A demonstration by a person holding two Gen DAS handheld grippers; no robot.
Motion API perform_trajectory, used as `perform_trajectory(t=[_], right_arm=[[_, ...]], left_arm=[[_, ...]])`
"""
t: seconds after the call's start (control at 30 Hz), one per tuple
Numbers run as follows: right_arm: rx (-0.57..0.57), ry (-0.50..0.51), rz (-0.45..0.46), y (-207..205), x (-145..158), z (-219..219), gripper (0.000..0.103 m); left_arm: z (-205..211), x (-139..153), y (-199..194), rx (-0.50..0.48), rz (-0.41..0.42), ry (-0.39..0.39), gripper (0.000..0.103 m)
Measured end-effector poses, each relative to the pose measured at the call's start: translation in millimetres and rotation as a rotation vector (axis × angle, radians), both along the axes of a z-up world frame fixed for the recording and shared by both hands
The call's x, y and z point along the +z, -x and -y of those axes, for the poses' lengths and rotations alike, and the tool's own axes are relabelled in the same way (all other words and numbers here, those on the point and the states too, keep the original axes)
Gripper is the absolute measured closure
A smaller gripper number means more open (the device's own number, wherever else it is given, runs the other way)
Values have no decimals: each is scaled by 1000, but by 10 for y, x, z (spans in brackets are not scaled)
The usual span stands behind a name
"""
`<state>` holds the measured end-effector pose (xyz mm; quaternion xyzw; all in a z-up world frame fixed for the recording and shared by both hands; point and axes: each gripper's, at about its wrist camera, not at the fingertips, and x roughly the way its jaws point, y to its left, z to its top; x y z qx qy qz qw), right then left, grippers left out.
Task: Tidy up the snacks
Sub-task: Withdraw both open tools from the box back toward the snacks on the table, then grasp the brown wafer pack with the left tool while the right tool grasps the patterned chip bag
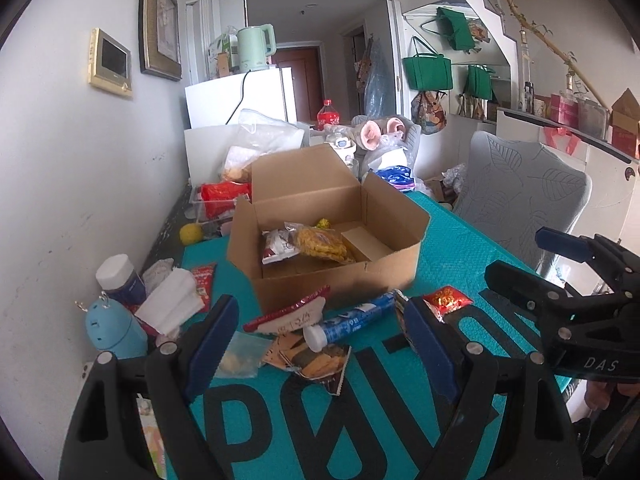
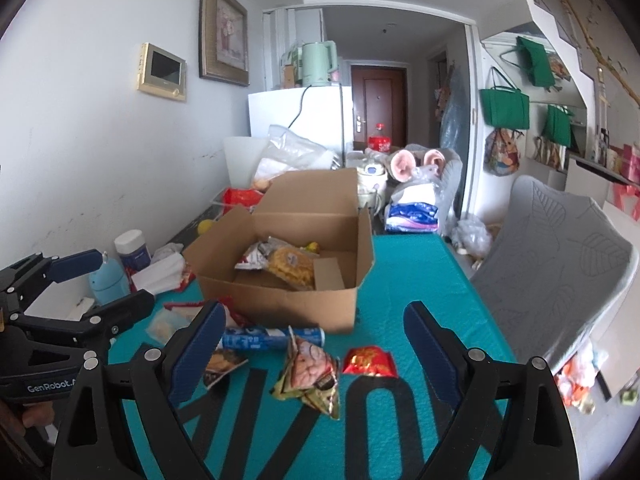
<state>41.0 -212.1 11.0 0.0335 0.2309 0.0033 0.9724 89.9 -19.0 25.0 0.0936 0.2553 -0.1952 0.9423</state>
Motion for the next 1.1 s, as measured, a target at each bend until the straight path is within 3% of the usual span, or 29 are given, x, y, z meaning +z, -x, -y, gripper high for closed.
perform_trajectory(t=[0.37,0.63,0.83,1.1], right_arm=[[47,-67,-103,-56,-488,-73,11],[40,-108,-177,-169,-832,-81,11],[46,-146,-233,-320,-1000,-33,11],[89,-142,-255,-456,-1104,52,11]], left_arm=[[-113,-494,-78,10,-173,35,18],[-140,-728,-183,45,-223,33,18],[-121,-881,-431,121,-250,28,18],[47,-1149,-878,202,-380,6,18]])
